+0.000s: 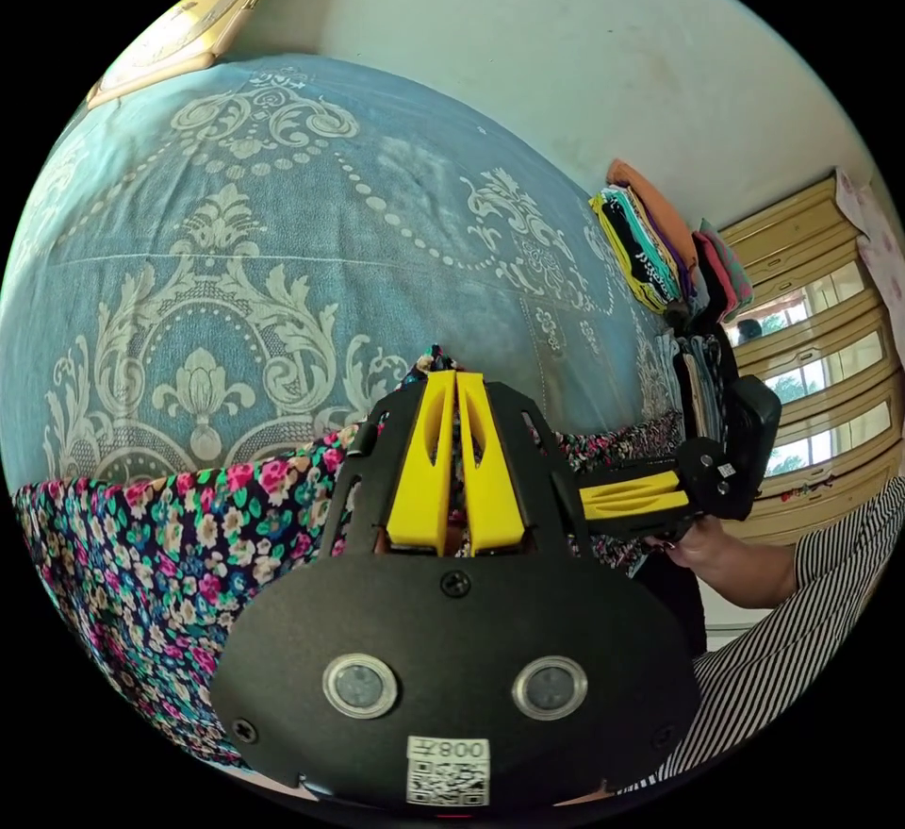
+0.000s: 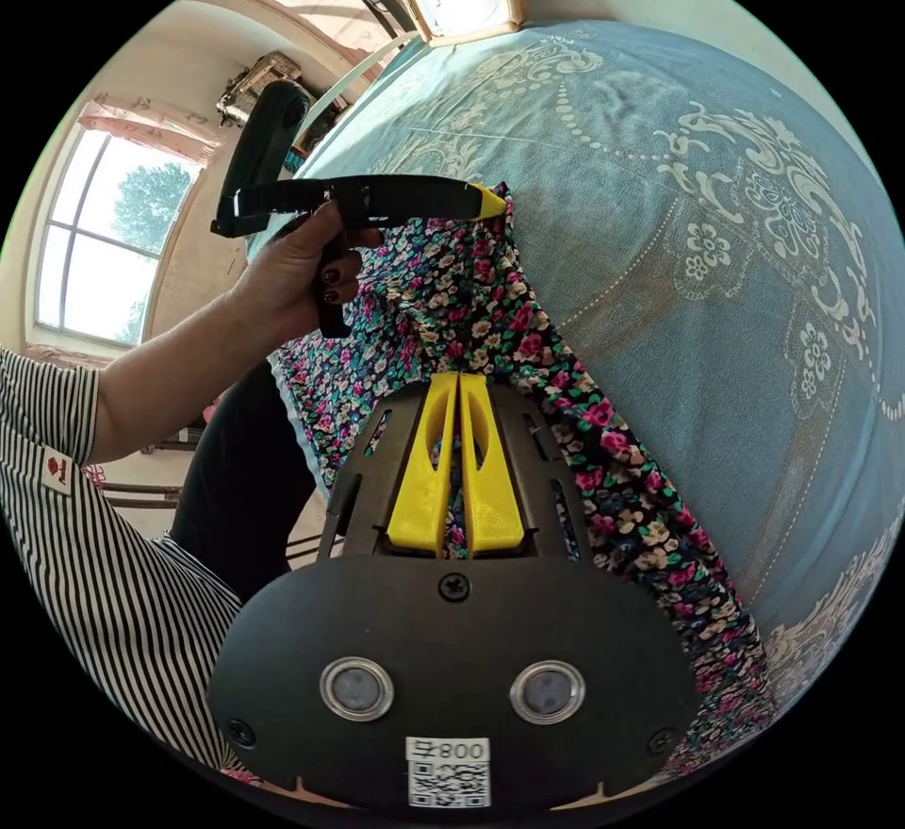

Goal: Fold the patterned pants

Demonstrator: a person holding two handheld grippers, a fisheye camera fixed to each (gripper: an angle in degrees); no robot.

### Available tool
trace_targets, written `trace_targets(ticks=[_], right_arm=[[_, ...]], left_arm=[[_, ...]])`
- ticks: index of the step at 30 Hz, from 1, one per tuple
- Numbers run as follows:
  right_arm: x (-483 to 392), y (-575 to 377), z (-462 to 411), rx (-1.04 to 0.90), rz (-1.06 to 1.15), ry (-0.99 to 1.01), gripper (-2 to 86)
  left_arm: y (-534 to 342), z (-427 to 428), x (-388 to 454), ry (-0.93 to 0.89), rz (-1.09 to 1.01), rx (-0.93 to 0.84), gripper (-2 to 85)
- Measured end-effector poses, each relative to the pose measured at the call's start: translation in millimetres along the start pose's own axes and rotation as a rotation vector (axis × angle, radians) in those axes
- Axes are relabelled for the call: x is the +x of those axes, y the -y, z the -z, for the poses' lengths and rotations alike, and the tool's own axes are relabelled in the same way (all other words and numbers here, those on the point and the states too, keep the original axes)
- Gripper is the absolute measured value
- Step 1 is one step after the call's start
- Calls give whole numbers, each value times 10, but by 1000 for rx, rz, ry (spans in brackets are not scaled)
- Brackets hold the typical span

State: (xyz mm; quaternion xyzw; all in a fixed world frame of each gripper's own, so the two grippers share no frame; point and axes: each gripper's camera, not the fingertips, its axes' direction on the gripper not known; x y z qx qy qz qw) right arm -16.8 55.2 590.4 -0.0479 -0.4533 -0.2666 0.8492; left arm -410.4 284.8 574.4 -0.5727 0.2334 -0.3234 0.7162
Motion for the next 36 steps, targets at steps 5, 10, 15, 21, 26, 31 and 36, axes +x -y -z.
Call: trace_targets(ticks=[5, 10, 15, 21, 26, 31, 36], right_arm=[[42, -123, 152, 102, -28, 11, 1], [223, -114, 92, 109, -112, -66, 0], [361, -104, 121, 127, -155, -23, 0], [71, -511, 148, 130, -93, 8, 0], [-127, -801, -209, -17, -64, 19, 1], [-220, -1033, -232, -40, -53, 12, 1], [-297, -1247, -97, 33, -70, 9, 1]], left_arm=[[-204, 159, 146, -50, -82, 31, 1], [-252, -43, 77, 31, -63, -72, 1], [-229, 44, 49, 18, -35, -5, 1], [-614, 185, 101, -6, -72, -27, 1], [-724, 29, -43, 24, -22, -83, 1], [-747, 6, -58, 48, -32, -107, 2], [-860, 58, -10, 35, -51, -90, 2]])
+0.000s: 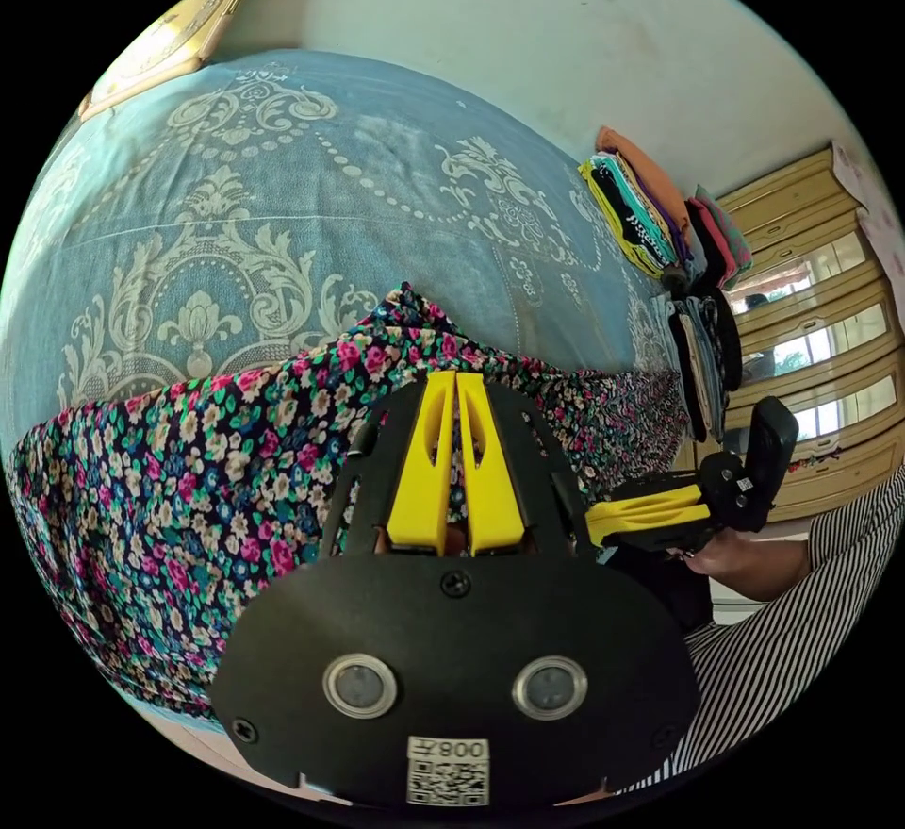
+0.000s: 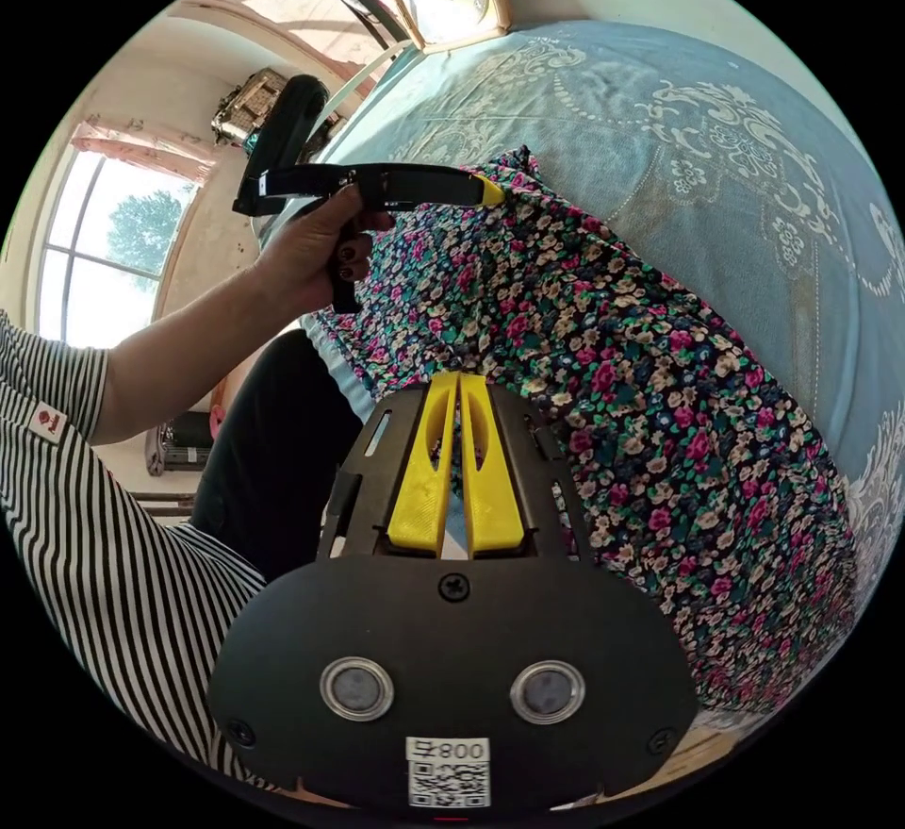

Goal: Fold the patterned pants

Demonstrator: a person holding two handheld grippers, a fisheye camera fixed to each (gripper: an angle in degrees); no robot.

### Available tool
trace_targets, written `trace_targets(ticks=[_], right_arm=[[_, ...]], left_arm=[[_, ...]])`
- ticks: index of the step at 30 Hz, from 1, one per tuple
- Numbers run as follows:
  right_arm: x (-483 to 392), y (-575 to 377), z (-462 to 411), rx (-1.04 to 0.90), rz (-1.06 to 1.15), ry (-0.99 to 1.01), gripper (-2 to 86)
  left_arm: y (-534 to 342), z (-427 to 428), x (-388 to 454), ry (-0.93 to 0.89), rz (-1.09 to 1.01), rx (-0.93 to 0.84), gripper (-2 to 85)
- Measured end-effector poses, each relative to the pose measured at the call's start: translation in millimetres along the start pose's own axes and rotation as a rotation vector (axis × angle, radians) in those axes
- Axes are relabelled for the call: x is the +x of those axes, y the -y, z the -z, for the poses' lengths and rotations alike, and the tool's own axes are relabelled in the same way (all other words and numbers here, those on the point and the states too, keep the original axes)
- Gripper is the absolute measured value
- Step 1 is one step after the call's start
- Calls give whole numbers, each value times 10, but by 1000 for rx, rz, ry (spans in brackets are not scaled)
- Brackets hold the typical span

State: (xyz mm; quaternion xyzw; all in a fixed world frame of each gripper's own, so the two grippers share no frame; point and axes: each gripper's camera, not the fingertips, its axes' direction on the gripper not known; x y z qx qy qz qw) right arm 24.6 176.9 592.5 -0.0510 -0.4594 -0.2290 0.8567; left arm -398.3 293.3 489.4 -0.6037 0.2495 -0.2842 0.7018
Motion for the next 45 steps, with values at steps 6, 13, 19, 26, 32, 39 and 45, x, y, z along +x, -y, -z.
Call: trace_targets(ticks=[6, 13, 19, 26, 32, 39, 45], right_arm=[[-53, -312, -195, -87, -14, 0, 1], [-19, -584, -8, -43, -55, -25, 1], [102, -888, -25, -38, -143, 22, 1], [236, -1155, 269, 9, -224, -62, 0], [286, -1474, 465, 34, -281, -100, 1], [471, -1767, 472, -11, -352, -123, 1], [386, -1947, 602, -54, -314, -196, 1]], left_arm=[[-100, -112, -40, 10, 5, -53, 2], [-597, 11, 270, -101, -134, -147, 1], [-1082, -219, 308, -66, -137, -358, 1], [-1288, -168, 330, -21, -107, -364, 1], [-1459, -157, 397, 5, -94, -334, 1], [-1619, -315, 462, 33, -70, -334, 1], [-1760, -178, 547, 95, -46, -261, 0]])
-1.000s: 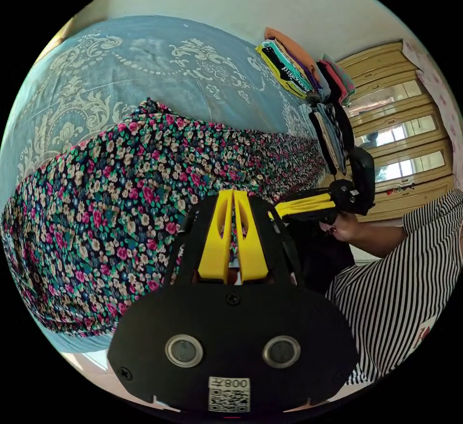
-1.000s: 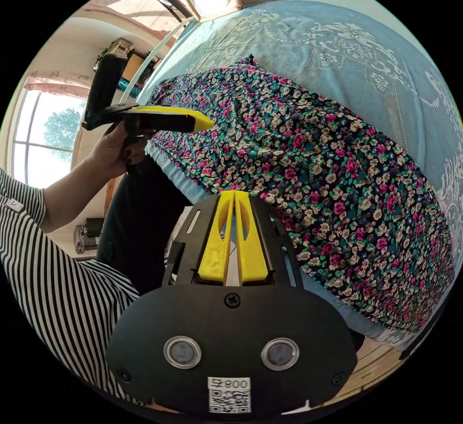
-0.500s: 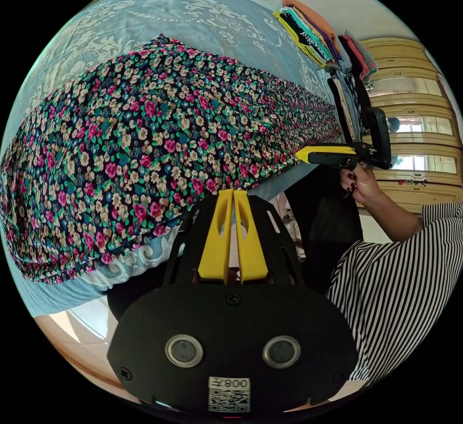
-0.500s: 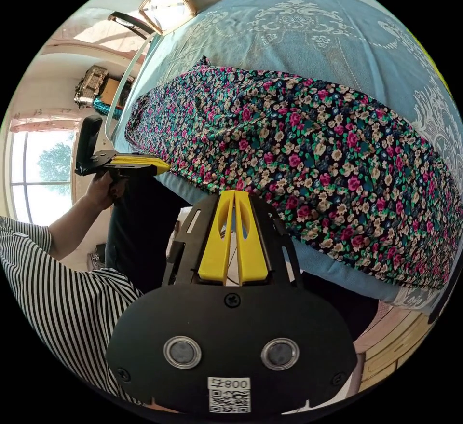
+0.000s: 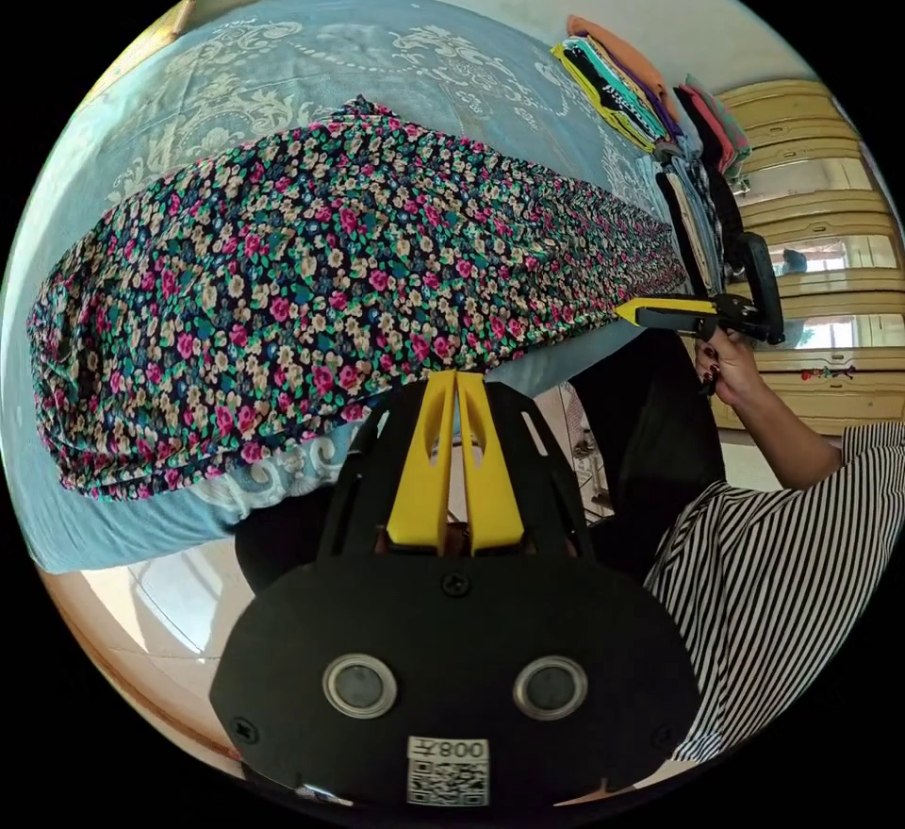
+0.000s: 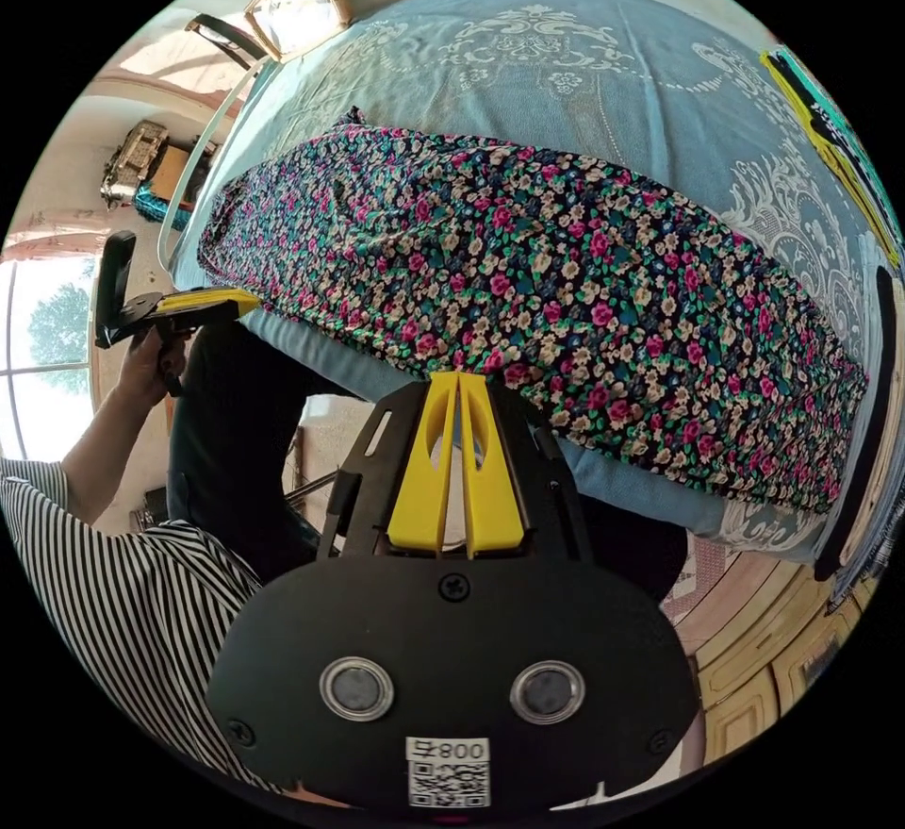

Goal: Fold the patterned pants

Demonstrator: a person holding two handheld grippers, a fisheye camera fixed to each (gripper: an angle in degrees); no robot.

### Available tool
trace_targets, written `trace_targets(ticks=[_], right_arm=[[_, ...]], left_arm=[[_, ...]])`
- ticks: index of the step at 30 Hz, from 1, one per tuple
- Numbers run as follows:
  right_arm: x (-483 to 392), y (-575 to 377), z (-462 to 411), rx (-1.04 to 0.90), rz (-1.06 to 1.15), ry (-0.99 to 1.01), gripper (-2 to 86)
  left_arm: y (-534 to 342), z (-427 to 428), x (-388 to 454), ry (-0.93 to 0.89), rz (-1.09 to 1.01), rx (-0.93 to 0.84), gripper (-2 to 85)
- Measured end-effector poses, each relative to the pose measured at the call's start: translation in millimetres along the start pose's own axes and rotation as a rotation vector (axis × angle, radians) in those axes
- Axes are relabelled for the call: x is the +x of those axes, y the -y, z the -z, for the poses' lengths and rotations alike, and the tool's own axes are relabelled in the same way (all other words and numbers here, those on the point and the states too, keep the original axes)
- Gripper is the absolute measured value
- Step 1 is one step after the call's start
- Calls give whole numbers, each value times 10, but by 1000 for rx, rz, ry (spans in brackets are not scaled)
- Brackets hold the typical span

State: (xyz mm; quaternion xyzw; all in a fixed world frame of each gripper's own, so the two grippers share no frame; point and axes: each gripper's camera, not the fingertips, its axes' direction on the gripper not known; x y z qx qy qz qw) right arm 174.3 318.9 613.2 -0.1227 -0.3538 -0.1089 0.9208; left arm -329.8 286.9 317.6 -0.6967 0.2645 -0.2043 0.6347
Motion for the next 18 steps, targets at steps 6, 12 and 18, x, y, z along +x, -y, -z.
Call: trace_targets(ticks=[6, 12, 18], right_arm=[[-261, 53, 74, 44, 129, 78, 1], [-401, -23, -231, -79, 190, 93, 0], [-363, -146, -69, -23, 239, 106, 1]], left_arm=[[-214, 149, -327, 116, 226, 120, 0], [-427, -38, -399, 85, 349, 137, 0], [-469, 19, -348, 173, 455, 269, 1]])
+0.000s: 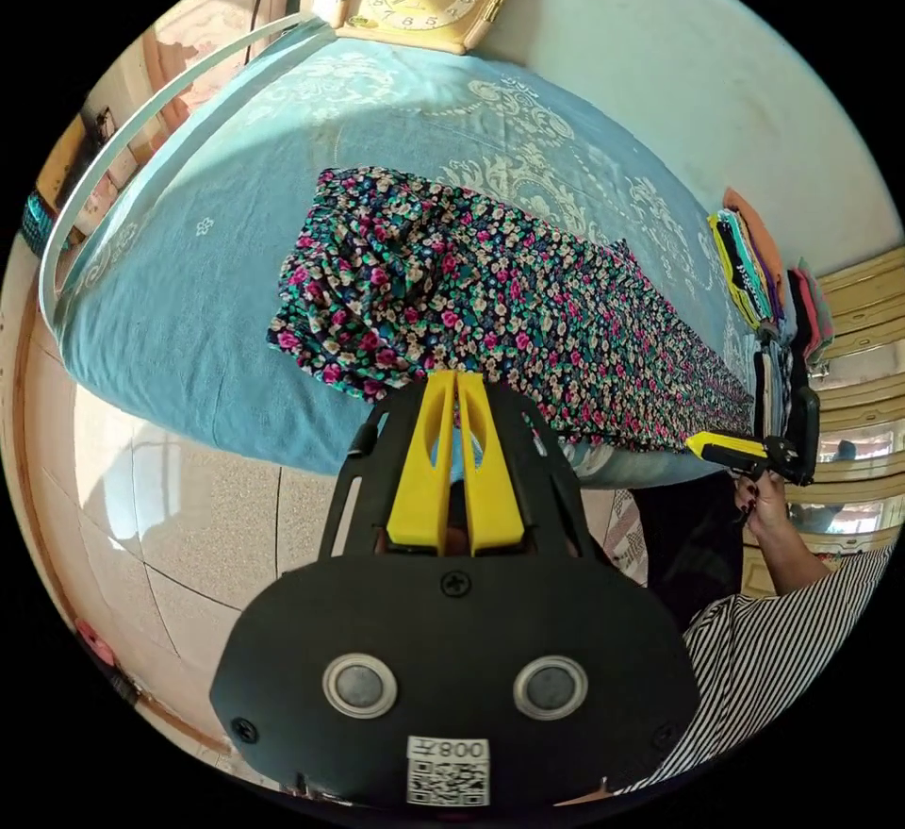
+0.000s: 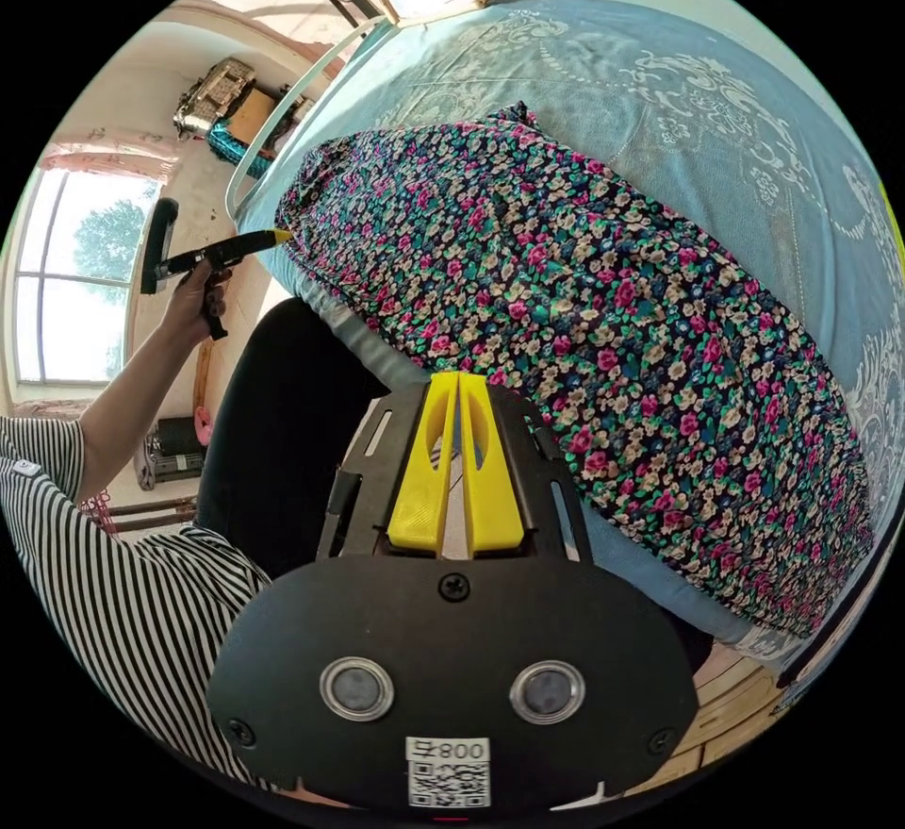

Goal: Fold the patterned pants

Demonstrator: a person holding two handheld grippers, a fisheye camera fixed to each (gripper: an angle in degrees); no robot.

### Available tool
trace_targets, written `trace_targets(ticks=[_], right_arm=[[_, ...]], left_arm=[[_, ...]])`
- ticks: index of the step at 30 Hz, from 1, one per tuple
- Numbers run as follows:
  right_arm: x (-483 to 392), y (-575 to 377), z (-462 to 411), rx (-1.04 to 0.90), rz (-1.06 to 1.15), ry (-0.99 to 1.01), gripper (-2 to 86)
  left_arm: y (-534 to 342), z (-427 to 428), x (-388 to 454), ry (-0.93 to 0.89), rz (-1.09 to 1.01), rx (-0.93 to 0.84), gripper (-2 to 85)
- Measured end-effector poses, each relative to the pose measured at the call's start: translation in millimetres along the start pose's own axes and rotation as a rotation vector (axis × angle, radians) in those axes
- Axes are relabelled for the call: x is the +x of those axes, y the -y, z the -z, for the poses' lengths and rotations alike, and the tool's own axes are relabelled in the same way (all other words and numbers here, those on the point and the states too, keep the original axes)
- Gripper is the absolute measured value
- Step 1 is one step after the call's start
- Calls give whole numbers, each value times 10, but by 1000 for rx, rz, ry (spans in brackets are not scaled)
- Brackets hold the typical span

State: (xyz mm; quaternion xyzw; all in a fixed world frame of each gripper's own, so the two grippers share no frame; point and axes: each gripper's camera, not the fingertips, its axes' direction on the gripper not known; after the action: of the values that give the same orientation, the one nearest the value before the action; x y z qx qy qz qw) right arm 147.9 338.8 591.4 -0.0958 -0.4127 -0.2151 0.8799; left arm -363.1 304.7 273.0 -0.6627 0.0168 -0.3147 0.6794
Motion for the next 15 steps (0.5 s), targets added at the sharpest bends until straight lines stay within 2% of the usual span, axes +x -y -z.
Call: trace_targets(ticks=[3, 6, 10, 15], right_arm=[[60, -53, -172, -75, 0, -9, 1], [154, -221, -123, -58, -26, 28, 1], [286, -589, 124, 9, -46, 27, 2], [861, -1295, 522, 188, -272, 121, 5]], left_arm=[[-47, -183, 17, 73, 56, -68, 1], [-168, -230, 154, 18, 83, -44, 2], [-280, -239, 673, -60, -52, 6, 5], [-255, -476, 1686, -270, -344, -19, 20]])
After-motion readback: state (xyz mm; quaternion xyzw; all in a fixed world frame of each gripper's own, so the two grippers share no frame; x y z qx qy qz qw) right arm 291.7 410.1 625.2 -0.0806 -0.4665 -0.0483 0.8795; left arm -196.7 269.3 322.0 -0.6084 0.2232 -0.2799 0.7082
